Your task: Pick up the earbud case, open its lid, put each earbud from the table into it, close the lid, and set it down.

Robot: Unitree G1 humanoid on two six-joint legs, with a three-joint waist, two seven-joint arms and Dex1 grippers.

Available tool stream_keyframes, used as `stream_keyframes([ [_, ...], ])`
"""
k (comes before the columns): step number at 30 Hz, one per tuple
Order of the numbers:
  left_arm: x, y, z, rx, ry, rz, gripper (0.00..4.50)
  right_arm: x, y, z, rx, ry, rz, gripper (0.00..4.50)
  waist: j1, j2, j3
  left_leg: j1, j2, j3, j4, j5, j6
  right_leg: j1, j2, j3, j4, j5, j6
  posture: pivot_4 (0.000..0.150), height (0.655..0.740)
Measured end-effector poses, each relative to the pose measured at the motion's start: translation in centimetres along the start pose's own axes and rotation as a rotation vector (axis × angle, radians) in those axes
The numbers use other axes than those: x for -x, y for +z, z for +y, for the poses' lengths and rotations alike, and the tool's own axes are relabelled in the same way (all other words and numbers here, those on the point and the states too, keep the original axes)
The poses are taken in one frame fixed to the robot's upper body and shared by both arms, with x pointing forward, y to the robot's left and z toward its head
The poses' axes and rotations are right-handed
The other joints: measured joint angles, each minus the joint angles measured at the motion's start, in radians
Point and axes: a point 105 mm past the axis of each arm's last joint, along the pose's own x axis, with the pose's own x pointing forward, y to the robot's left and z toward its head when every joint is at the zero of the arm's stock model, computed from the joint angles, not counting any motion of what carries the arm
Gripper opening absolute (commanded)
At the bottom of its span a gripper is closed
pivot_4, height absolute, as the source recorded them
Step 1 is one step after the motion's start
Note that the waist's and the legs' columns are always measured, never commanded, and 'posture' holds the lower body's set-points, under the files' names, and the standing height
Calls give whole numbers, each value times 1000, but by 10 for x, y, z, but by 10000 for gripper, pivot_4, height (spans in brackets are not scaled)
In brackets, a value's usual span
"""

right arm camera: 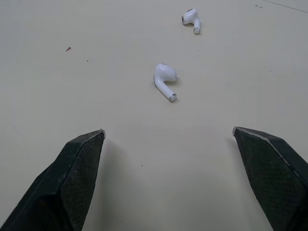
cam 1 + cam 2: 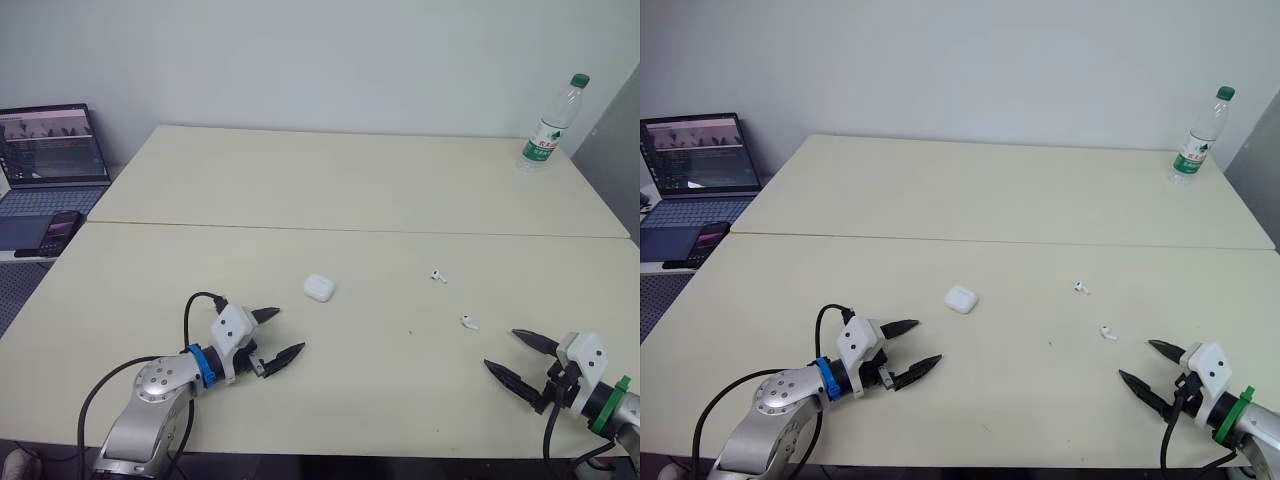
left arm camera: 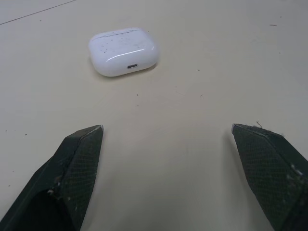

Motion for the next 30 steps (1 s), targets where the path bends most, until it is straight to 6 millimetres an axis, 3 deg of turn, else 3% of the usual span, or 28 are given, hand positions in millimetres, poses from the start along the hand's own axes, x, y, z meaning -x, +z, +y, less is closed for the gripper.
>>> stream_keyframes([
  [23,0,2,-1,11,-9,-15,45000,1,0,1,-7,3,-5,44792,0,0,0,0,0,0,0,0,0,0,0,0,0,0,0,1500,7389],
  [30,-1,11,2,30,-7,-70,45000,0,10,3,6,13,-53,44792,0,0,0,0,0,0,0,0,0,0,0,0,0,0,0,1500,7389],
])
